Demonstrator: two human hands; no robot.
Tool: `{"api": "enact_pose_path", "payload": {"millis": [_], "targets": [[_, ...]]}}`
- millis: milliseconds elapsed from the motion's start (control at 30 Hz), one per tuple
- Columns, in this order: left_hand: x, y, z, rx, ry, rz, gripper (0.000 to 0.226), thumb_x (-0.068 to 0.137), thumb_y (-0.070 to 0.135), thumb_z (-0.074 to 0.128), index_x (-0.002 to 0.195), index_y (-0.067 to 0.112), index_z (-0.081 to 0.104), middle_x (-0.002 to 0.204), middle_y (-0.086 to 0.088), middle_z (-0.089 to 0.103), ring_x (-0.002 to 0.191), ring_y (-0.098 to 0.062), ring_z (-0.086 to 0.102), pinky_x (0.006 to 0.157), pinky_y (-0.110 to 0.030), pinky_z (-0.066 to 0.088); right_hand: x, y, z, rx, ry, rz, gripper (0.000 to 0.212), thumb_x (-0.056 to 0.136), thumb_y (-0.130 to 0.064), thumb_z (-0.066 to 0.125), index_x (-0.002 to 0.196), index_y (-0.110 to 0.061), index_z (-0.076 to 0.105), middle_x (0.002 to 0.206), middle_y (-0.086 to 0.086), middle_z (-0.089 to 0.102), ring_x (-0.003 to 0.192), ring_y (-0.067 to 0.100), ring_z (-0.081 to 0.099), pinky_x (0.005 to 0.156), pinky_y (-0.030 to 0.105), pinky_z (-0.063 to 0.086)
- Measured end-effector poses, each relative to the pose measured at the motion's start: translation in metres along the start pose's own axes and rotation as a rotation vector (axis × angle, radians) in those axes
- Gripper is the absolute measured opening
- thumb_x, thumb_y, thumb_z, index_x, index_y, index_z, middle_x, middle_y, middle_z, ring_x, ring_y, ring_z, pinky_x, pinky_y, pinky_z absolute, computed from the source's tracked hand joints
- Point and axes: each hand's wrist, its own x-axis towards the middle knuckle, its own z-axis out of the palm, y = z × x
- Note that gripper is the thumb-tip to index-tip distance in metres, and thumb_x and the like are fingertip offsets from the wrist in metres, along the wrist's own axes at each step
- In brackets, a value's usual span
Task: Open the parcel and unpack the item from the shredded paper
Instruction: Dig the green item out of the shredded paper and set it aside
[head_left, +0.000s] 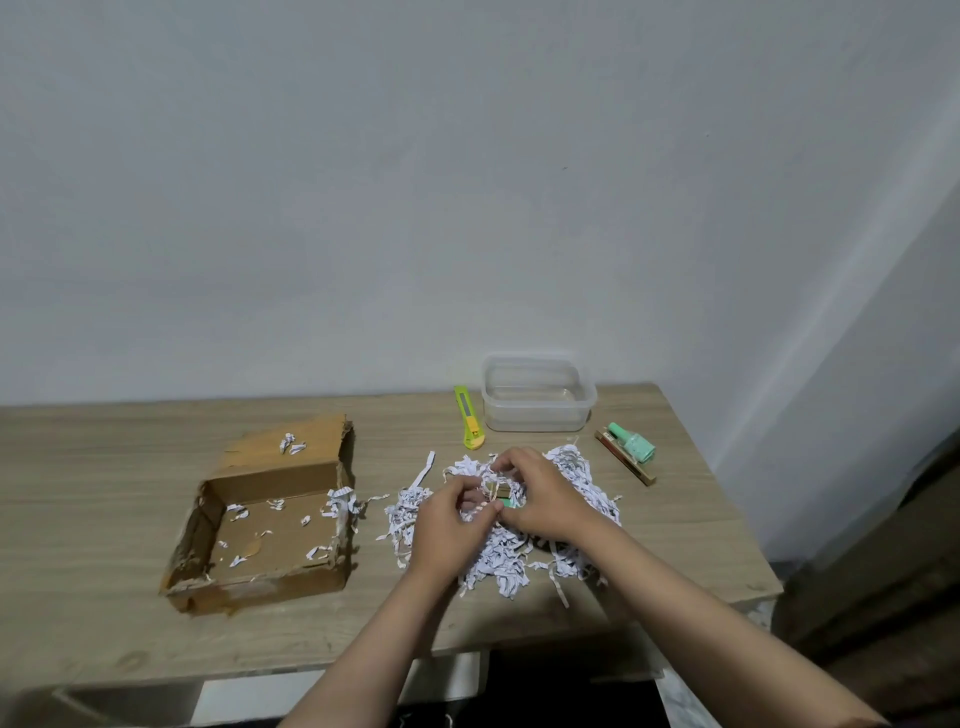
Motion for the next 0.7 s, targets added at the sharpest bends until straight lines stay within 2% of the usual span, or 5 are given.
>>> {"api": "enact_pose_path", "payload": {"millis": [100,233,333,500,700], "targets": [[0.004,0.004,0.003,-0.046,0.003,-0.067,0.023,0.071,0.011,0.077,0.087,0.018,0.062,0.070,0.004,0.062,0.064,-0.007,0.058,0.063,-0.015,0.046,-0.002,0.002,0.002,0.002,0.005,-0.003,0.039,0.071,-0.019,0.071,0.106,-0.018,0.054,0.106,-0.003,0.053,0.096,0.007,0.049,0.079,0.003,0.035],[0.007,-0.002,0.004,-0.005,0.019,-0.060,0.014,0.079,0.007,0.069,0.089,0.017,0.067,0.070,0.006,0.063,0.067,-0.012,0.061,0.066,-0.022,0.048,-0.003,0.005,0.002,0.024,0.022,-0.013,0.037,0.068,-0.017,0.070,0.101,-0.018,0.054,0.102,-0.003,0.056,0.093,0.008,0.051,0.077,0.008,0.038],[0.007,-0.006,0.001,0.039,0.046,-0.044,0.008,0.083,0.011,0.066,0.087,0.015,0.072,0.068,0.011,0.065,0.064,-0.004,0.061,0.061,-0.016,0.044,-0.003,0.006,0.003,0.006,0.016,-0.026,0.035,0.069,-0.016,0.069,0.100,-0.018,0.054,0.099,-0.005,0.054,0.091,0.007,0.049,0.075,0.007,0.036],[0.010,-0.011,-0.011,0.005,0.109,-0.053,0.008,0.085,0.016,0.065,0.083,0.020,0.071,0.064,0.003,0.069,0.057,-0.017,0.065,0.058,-0.032,0.054,-0.002,0.005,0.005,-0.012,0.018,-0.037,0.037,0.070,-0.015,0.067,0.104,-0.015,0.055,0.101,-0.004,0.052,0.094,0.008,0.049,0.077,0.008,0.035],[0.011,-0.010,-0.022,0.089,0.209,-0.021,0.014,0.085,0.019,0.067,0.096,0.013,0.072,0.087,-0.002,0.061,0.073,-0.002,0.055,0.061,-0.009,0.038,-0.003,0.003,0.004,-0.035,0.008,-0.044,0.047,0.074,-0.016,0.066,0.119,-0.014,0.052,0.115,-0.001,0.047,0.102,0.007,0.045,0.088,0.015,0.035]]}}
